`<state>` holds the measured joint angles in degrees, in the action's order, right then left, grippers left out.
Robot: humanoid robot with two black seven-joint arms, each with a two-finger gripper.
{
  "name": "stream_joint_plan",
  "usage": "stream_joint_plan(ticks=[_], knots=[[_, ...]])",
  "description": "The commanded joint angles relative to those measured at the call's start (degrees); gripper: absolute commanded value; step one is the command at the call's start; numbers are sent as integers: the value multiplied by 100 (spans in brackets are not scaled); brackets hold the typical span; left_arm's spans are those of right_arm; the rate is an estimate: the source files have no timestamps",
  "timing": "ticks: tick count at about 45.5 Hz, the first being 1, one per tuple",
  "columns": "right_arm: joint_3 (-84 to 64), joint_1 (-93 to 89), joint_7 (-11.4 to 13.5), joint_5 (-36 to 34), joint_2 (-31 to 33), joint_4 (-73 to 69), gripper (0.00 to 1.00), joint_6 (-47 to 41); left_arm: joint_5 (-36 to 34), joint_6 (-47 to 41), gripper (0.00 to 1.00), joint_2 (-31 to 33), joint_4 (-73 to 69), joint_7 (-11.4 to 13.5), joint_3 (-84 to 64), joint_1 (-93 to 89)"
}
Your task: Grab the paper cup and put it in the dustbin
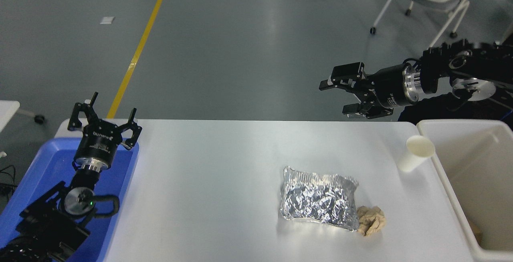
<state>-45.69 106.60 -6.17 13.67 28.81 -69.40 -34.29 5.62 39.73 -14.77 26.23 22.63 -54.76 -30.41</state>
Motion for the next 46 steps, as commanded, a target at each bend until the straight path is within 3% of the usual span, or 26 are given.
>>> stream_joint_plan(ticks=[1, 10, 46], knots=[[-1987, 1951, -16, -611, -683, -1320, 100, -183, 1, 0, 100, 1, -4, -4, 0, 0], [-2085, 3110, -7, -1358, -1078, -2252, 100, -1071, 1, -9, 100, 1, -4, 5, -17, 9], [-2278, 4027, 2, -2088, -1738, -2789, 100, -1071, 1, -9, 100, 1, -4, 14, -17, 9]])
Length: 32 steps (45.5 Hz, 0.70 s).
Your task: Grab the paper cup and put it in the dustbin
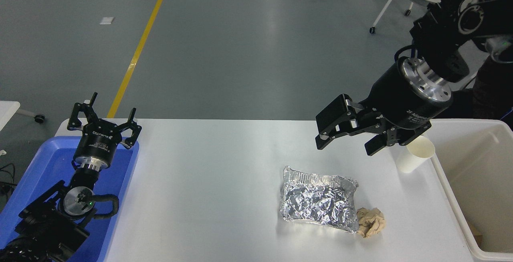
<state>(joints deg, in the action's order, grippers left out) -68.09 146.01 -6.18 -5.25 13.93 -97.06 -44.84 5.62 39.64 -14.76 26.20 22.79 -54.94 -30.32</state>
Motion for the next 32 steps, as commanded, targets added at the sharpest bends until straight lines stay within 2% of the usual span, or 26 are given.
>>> stream_joint_plan(ticks=[1, 9, 15, 20, 21, 25, 32], knots=[[-46, 85, 3, -196, -251, -14, 100, -16, 1, 0, 100, 0, 0, 6, 1, 0], [-37, 41, 20, -152, -233, 29, 100, -16, 1, 0, 100, 0, 0, 6, 1, 0], [-55, -204, 38, 137, -32, 205, 100, -16, 1, 0, 100, 0, 0, -2, 1, 8], [-81, -556, 38, 909, 337, 653, 100, -16, 1, 0, 100, 0, 0, 6, -8, 0], [-133, -765, 29, 1477, 521, 889, 100, -16, 1, 0, 100, 0, 0, -2, 1, 0], [-187, -1188, 29, 2474, 917, 1215, 100, -16, 1, 0, 100, 0, 0, 6, -8, 0], [-231, -2172, 3, 3336, 1410, 2225, 100, 168, 1, 0, 100, 0, 0, 6, -8, 0]])
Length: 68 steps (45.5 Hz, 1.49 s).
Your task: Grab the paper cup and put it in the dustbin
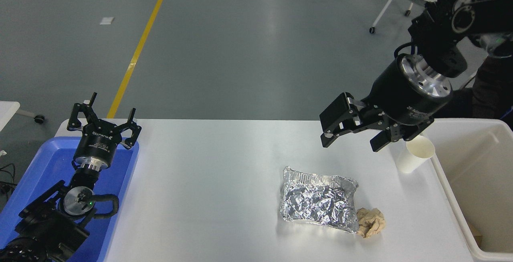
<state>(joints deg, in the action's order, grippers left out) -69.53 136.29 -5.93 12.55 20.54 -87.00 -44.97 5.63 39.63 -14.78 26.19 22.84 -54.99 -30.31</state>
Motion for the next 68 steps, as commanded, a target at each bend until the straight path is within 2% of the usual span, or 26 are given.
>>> stream_joint_plan(ticks=[1, 8, 16, 29, 60, 68], knots=[[-78, -1375, -31, 1619, 802, 1421, 100, 216, 0, 1, 100, 1, 0, -7, -3, -1], [150, -2588, -40, 1997, 1004, 2765, 100, 760, 0, 1, 100, 1, 0, 1, -3, -1], [730, -4179, -31, 2076, 1022, 4093, 100, 1490, 0, 1, 100, 1, 0, -7, -3, -1], [809, -5419, -31, 2068, 969, 4956, 100, 2633, 0, 1, 100, 1, 0, -7, -3, -1], [1785, -6606, 48, 2041, 495, 5588, 100, 2871, 0, 1, 100, 1, 0, -7, -3, -1], [1882, -6887, 179, 2050, 424, 5764, 100, 3002, 0, 1, 100, 1, 0, -7, -3, -1]])
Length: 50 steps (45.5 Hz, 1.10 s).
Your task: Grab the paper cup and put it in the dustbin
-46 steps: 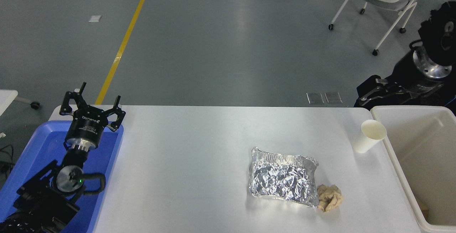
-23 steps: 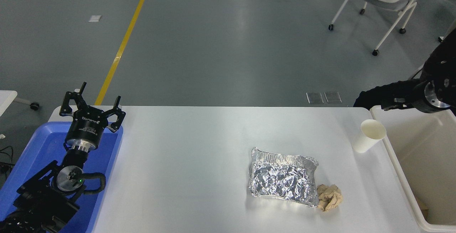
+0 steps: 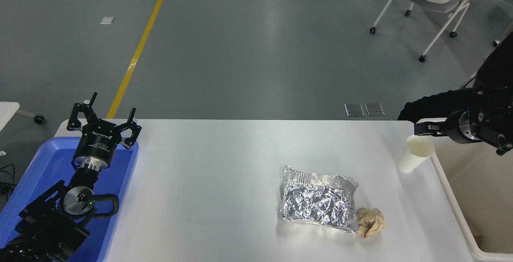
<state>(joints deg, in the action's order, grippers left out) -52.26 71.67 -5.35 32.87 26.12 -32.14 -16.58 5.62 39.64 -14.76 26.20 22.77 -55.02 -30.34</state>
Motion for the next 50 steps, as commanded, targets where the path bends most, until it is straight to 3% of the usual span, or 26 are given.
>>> stream_joint_plan(ticks=[1, 12, 20, 26, 31, 33, 35, 50], knots=[[155, -461, 140, 18, -133, 322, 100, 172, 0, 0, 100, 0, -1, 0, 0, 2], [295, -611, 157, 9, -151, 454, 97, 190, 0, 0, 100, 0, -1, 0, 0, 2], [462, -734, 148, 27, -160, 516, 83, 181, 0, 0, 100, 0, -1, 0, 0, 2], [471, -751, 140, 27, -186, 516, 67, 181, 0, 0, 100, 0, -1, 8, 0, 2], [471, -804, 131, 27, -195, 524, 41, 164, 0, 0, 100, 0, -1, 0, 0, -7], [471, -813, 140, 27, -212, 524, 17, 164, 0, 0, 100, 0, -1, 0, 0, 2], [471, -813, 148, 27, -230, 524, 2, 155, 0, 0, 100, 0, -1, 0, 0, -7], [752, -804, 236, -43, -256, 516, 0, 120, 0, 0, 100, 0, -1, 0, 0, -7]])
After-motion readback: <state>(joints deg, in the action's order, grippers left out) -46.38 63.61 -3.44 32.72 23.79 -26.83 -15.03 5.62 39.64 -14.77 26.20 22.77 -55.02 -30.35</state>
